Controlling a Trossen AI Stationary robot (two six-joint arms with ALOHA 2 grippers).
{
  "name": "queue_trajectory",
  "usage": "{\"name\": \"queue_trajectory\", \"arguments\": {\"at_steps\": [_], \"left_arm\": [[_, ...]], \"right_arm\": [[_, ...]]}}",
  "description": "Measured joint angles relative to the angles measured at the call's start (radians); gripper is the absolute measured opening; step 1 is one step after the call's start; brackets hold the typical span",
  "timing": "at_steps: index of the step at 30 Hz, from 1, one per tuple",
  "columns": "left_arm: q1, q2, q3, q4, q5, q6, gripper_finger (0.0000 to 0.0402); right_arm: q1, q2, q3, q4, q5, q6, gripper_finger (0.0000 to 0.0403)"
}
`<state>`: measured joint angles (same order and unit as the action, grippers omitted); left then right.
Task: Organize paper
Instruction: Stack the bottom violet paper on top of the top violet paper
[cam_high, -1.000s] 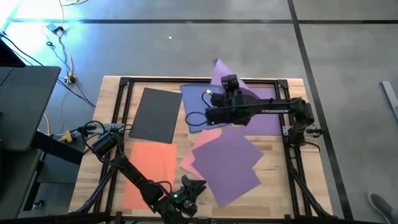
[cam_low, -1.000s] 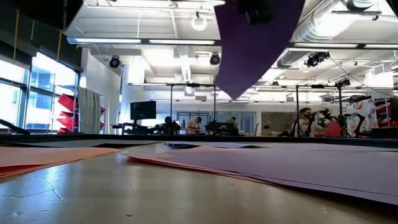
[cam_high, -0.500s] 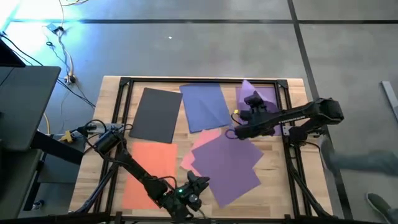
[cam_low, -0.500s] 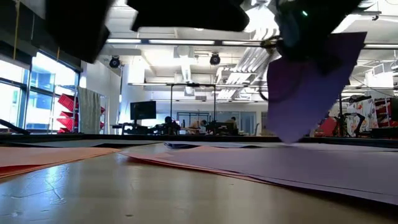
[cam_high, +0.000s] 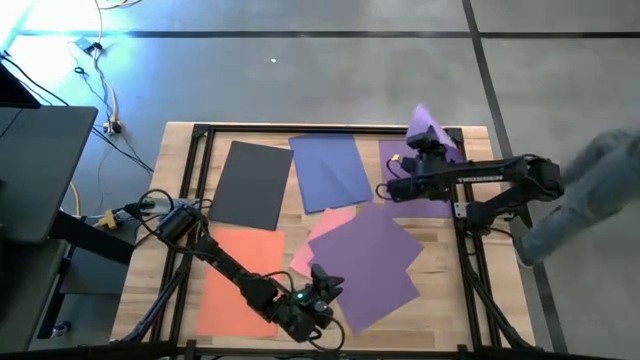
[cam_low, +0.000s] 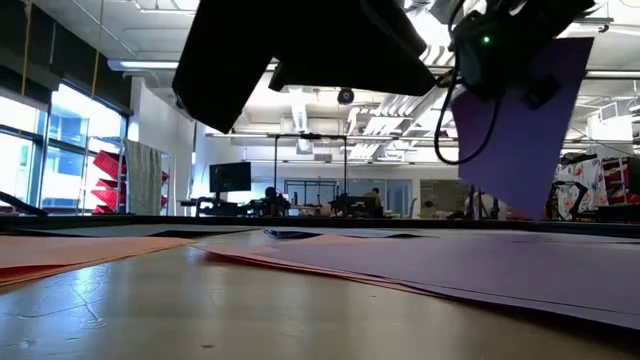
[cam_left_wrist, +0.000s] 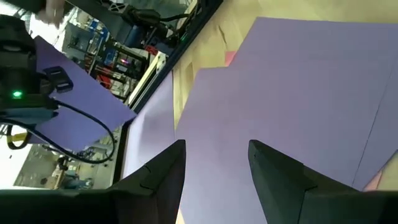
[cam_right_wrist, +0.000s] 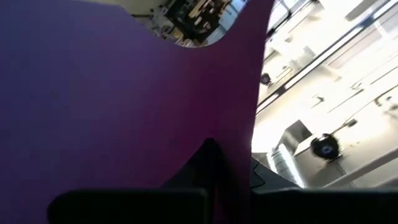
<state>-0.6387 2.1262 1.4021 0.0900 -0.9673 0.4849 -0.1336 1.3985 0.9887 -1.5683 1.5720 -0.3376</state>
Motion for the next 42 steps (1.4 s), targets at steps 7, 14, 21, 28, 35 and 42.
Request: {"name": "queue_trajectory", "arguments": {"at_steps": [7,14,21,28,35,42], "left_arm": [[0.006,0.0,0.0,-0.018,0.013,0.005,0.0154],[0.005,0.0,0.0,-0.015,0.049,0.005,0.0154],[0.007,0.0,0.0,-0.015,0.057,0.005,0.0154],[0.012,0.0,0.0,-0.016,0.096,-0.005,0.0154],[0.019,0.0,0.0,-0.018,0.098,-0.013,0.0154],[0.019,0.0,0.0,-0.018,0.101,-0.021,0.0154]], "right_arm": [[0.069,0.003,-0.12,0.271,-0.014,-0.01,0.0],[0.208,0.058,-0.261,0.72,-0.308,-0.082,0.0],[0.227,0.062,-0.331,0.791,-0.507,-0.009,0.0],[0.19,0.062,-0.341,0.681,-0.615,0.254,0.0],[0.215,0.062,-0.316,0.663,-0.715,0.254,0.0],[0.211,0.062,-0.264,0.607,-0.778,0.287,0.0]]}}
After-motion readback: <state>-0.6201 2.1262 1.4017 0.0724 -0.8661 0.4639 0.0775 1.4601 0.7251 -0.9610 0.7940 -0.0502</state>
